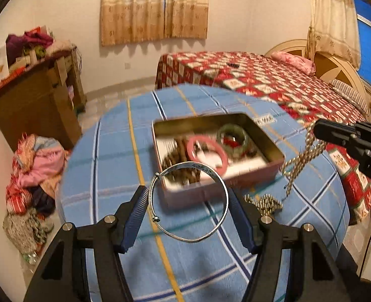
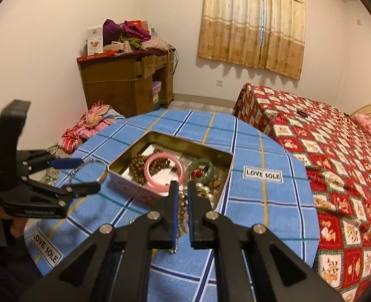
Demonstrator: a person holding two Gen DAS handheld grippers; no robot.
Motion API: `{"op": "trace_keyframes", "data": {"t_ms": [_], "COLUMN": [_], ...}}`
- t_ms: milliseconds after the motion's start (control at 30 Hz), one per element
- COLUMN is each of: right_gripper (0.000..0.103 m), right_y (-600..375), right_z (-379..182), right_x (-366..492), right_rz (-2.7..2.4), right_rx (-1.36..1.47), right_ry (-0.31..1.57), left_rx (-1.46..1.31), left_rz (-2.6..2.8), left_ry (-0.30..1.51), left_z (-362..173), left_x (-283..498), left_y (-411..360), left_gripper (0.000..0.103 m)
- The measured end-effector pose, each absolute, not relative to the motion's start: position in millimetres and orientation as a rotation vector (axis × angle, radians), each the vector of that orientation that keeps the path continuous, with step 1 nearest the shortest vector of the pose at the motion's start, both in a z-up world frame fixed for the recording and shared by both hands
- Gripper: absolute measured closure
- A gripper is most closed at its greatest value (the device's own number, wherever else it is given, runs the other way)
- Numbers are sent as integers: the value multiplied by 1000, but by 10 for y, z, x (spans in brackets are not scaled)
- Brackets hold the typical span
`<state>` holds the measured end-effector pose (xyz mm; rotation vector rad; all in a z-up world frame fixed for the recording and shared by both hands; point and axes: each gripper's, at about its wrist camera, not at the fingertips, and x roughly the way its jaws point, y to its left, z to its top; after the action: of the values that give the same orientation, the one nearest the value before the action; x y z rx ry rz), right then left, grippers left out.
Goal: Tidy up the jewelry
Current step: 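Carry the silver bangle and pearl necklace over the tin and open both tools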
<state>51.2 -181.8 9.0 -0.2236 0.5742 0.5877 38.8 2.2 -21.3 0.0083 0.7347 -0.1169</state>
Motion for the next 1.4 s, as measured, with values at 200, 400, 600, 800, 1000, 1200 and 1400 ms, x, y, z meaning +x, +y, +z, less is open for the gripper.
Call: {"op": "trace_keyframes", "data": {"t_ms": [200,400,600,800,1000,1200,1400], "right_gripper": [95,95,95,95,95,94,58], "right_y": [-1753,-1689,-1589,-1540,-1531,-1506,-1598], "right_z": [255,341,351,236,58,-102,-199], "right_x": [660,821,1011,1206,1368,1436,1408], "right_rz": [596,602,593,586,578,565,530], "right_rx": [-229,-233,-242,-230,-208,-208,-192], "right_ry": [536,518,512,547,606,649,673], "left_rx": [45,65,90,95,99,87,93], "left_rz": [-105,-98,-98,-96,-99,-83,-57], "left_ry": [711,728,736,755,772,790,780], "left_z": [-74,-92,-113,-157,-223,-284,-313], "left_x": [623,890,1029,1195,1315,1383,1287], "left_y": [-7,-18,-57,-51,-65,-65,-57], "left_gripper": [38,38,38,38,38,29,24]}}
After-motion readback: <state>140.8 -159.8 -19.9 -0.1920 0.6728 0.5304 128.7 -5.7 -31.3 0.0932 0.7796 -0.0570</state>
